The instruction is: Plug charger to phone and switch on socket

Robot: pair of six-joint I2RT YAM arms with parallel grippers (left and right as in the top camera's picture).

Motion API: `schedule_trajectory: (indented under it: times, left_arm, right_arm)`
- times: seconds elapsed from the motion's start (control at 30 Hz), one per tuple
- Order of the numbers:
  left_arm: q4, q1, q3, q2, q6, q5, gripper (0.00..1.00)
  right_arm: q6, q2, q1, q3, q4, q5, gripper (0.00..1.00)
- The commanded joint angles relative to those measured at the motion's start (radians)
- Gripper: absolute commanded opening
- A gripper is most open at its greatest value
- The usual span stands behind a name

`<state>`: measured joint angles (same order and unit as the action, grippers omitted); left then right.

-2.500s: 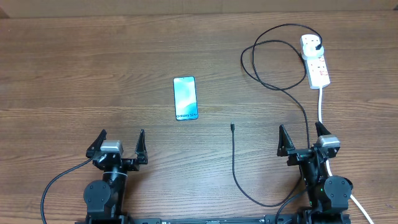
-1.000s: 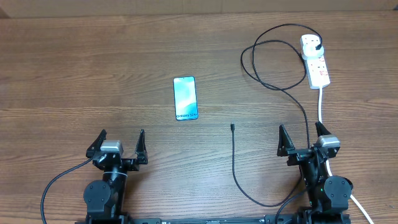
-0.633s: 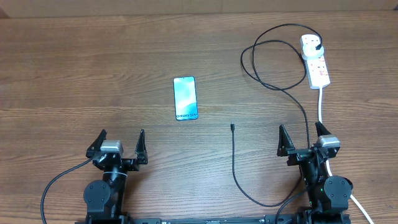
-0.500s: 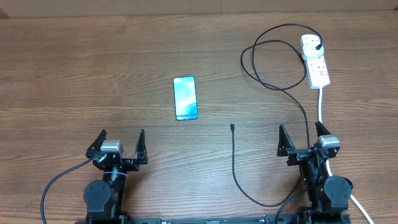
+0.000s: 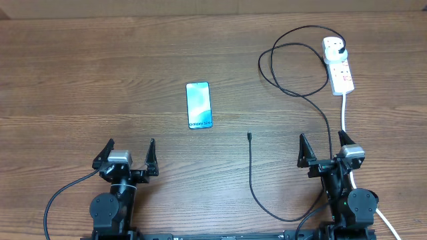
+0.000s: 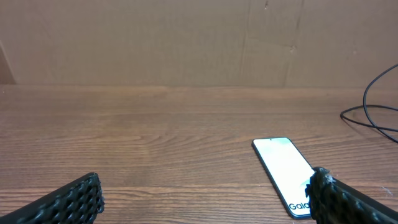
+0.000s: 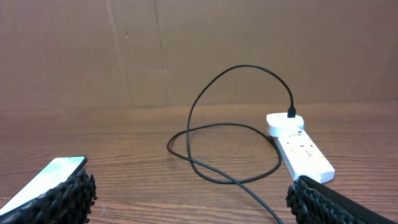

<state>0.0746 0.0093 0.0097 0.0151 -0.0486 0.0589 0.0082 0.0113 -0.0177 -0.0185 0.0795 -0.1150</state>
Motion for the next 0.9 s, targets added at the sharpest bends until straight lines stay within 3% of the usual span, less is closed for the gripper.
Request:
schedule_trajectory:
  times: [0.0, 0.87]
  left_arm:
    - [0.000, 0.012, -0.005, -0.011, 0.019, -0.007, 1.00]
    - [-0.011, 0.012, -0.005, -0.011, 0.019, -0.040, 0.99]
  right_arm:
    - [0.007, -0.003, 0.006, 0.010, -0.003, 0.010, 1.00]
    - [0.007, -0.003, 0.006, 0.010, -0.003, 0.010, 1.00]
